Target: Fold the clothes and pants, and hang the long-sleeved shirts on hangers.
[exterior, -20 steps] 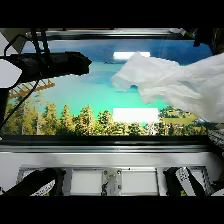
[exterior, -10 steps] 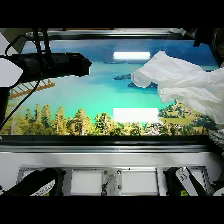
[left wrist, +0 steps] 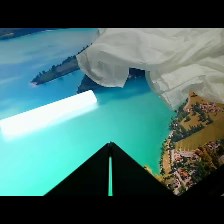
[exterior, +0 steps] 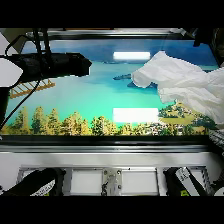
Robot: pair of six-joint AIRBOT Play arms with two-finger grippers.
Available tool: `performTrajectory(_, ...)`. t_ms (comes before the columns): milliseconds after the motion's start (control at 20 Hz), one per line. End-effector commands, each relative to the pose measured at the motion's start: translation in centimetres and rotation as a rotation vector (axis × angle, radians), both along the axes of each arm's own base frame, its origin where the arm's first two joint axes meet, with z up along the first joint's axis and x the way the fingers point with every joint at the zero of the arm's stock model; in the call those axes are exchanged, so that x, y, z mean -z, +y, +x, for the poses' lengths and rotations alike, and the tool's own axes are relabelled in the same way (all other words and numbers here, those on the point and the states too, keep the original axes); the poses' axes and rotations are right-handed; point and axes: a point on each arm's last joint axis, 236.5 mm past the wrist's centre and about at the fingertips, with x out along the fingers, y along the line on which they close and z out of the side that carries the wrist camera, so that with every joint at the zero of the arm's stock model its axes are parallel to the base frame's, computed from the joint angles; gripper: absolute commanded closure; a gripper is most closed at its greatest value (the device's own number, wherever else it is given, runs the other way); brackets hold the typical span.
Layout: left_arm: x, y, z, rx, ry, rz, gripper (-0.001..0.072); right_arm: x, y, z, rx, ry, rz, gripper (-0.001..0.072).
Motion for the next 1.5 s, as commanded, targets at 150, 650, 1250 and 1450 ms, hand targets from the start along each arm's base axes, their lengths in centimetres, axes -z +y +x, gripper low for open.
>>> performTrajectory(150,0.0,0.0,0.0,-0.001,0.001,-0.002,0.0693,0.0,-2.6,1.0,0.036,0.016,-0.001,0.0705)
performTrajectory(650,0.0,0.0,0.0,-0.001,0.001,-0.002,0.0693,3.7,-7.3,2.4,0.084,0.045,0.083,0.0704)
performTrajectory(1250,0.0,0.0,0.1,-0.002,0.0,-0.001,0.0693,5.4,-7.3,2.4,0.079,0.058,0.116,0.0704)
performTrajectory(1450,0.0,0.0,0.1,-0.002,-0.001,-0.001,0.0693,8.0,-7.0,1.8,0.078,0.062,0.175,0.0704)
